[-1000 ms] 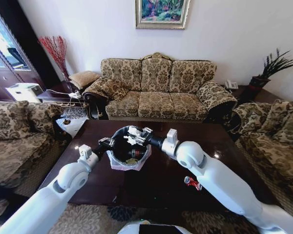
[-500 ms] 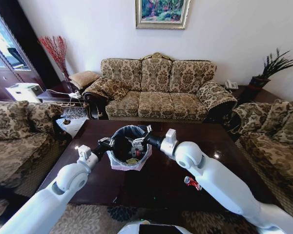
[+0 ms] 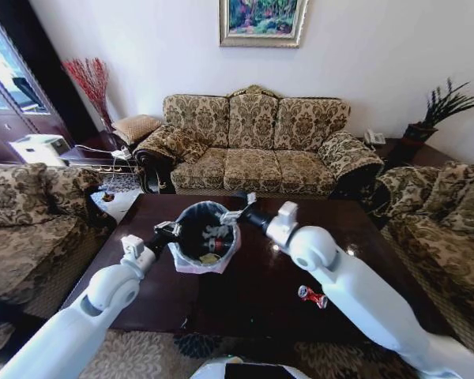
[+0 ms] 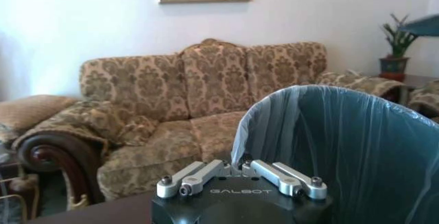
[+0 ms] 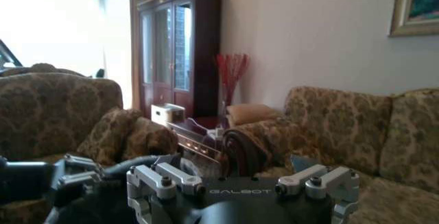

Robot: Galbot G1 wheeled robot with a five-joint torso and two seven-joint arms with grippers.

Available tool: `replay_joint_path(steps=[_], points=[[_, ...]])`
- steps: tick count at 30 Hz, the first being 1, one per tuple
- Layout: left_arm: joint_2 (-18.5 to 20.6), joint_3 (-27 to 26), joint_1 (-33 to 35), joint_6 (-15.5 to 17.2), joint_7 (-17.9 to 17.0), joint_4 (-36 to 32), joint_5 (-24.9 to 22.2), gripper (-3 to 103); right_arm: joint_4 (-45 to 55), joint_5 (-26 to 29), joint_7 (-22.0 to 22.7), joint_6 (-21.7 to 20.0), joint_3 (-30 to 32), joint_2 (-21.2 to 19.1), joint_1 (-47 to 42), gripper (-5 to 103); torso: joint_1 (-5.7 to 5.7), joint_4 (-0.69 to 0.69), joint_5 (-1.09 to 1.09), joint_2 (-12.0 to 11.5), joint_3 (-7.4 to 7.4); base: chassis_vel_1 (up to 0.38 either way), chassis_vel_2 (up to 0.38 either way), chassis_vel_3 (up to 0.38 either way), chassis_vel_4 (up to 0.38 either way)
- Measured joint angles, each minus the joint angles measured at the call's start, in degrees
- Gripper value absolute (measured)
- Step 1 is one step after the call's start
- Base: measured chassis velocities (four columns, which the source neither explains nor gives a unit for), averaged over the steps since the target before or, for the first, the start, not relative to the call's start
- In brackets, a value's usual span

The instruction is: Move to the front of the table and place the trash on the table into the trash bin.

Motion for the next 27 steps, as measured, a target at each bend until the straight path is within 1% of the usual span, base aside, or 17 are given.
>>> replay_joint_path(steps=[3,5,6,8,11,13,15,17,18,19,20,21,22,23,25,26,27], points=[[-1.8,-1.4,1.2,-0.3,-0.6,-0.3,2.0,3,0.5,-1.5,1.0,0.4,4.7,-2.1,-7.9,100,0.00,-0.01,0.02,0.0,0.00,0.000,0.000,0.000,0.000],[-2.4,-1.7,1.4,-0.4,-0.8,-0.3,2.7,3,0.5,-2.3,1.1,0.6,6.7,-2.3,-10.8,100,0.00,-0.01,0.03,0.0,0.00,0.000,0.000,0.000,0.000],[-4.1,-2.7,1.9,-1.4,-1.3,-0.2,4.7,3,0.5,-5.2,1.3,1.6,12.8,-1.7,-18.7,100,-0.01,-0.01,0.01,0.0,-0.01,0.000,0.000,0.000,0.000],[-4.4,-2.8,2.1,-1.7,-1.3,-0.2,5.1,3,0.4,-5.8,1.4,1.9,14.3,-1.3,-20.6,100,-0.01,0.00,0.01,0.0,-0.01,0.000,0.000,0.000,0.000],[-6.5,-2.8,4.1,-3.2,-1.1,0.4,7.9,3,0.8,-10.7,1.7,4.5,26.0,3.1,-36.6,100,0.00,-0.02,-0.01,0.0,0.00,0.000,0.000,0.000,0.000],[-6.7,-2.8,4.2,-3.2,-1.1,0.4,8.0,3,0.8,-11.0,1.7,4.7,26.6,3.3,-37.4,100,0.00,-0.02,-0.01,0.0,0.00,0.000,0.000,0.000,0.000],[-8.8,-2.4,4.9,-3.9,-0.8,0.4,9.1,3,0.7,-14.9,0.6,8.8,31.9,8.3,-46.8,100,-0.02,-0.01,-0.01,0.0,-0.02,0.000,0.000,0.000,0.000],[-10.3,-1.7,5.0,-4.1,-0.7,0.4,10.0,3,-0.5,-18.4,0.9,12.6,32.9,12.7,-52.5,100,-0.02,-0.02,-0.01,0.0,-0.02,0.000,0.000,0.000,0.000],[-10.3,-1.7,5.0,-4.1,-0.7,0.4,10.0,3,-0.5,-18.4,0.9,12.6,32.9,12.7,-52.5,100,-0.02,-0.02,-0.01,0.0,-0.02,0.000,0.000,0.000,0.000],[-10.9,-1.2,5.0,-4.1,-0.7,0.4,10.4,3,-1.7,-20.9,1.9,14.9,32.7,15.8,-54.9,100,-0.02,-0.02,-0.02,0.0,-0.01,0.000,0.000,0.000,0.000],[-11.1,-1.0,5.0,-4.1,-0.6,0.4,10.6,3,-2.2,-21.9,2.8,15.8,32.3,17.1,-55.7,100,-0.02,-0.02,-0.02,0.0,-0.01,0.000,0.000,0.000,0.000],[-11.3,-0.8,5.0,-4.1,-0.6,0.3,10.8,3,-2.9,-23.1,4.5,17.1,31.5,19.0,-56.3,100,-0.02,-0.02,-0.02,0.0,-0.01,0.000,0.000,0.000,0.000],[-11.5,-0.6,4.9,-4.1,-0.6,0.0,11.0,3,-4.4,-24.9,9.1,19.2,29.7,22.5,-56.8,100,-0.02,0.00,-0.02,0.0,-0.01,0.000,0.000,0.000,0.000],[-11.5,-0.6,4.9,-4.1,-0.6,0.0,11.0,3,-4.4,-24.9,9.1,19.2,29.7,22.5,-56.8,100,-0.02,0.00,-0.02,0.0,-0.01,0.000,0.000,0.000,0.000],[-11.6,-0.4,4.9,-4.1,-0.5,-0.2,11.2,3,-7.5,-26.1,16.4,22.9,27.1,26.7,-55.8,100,-0.02,-0.01,-0.01,0.0,-0.01,0.000,0.000,0.000,0.000],[-11.6,-0.4,4.9,-4.1,-0.5,-0.2,11.2,3,-8.5,-26.3,18.1,24.0,26.4,27.5,-55.2,100,-0.02,-0.01,0.00,0.0,-0.01,0.000,0.000,0.000,0.000],[-11.6,-0.4,4.9,-4.1,-0.5,-0.2,11.2,3,-8.5,-26.3,18.1,24.0,26.4,27.5,-55.2,100,-0.02,-0.01,0.00,0.0,-0.01,0.000,0.000,0.000,0.000]])
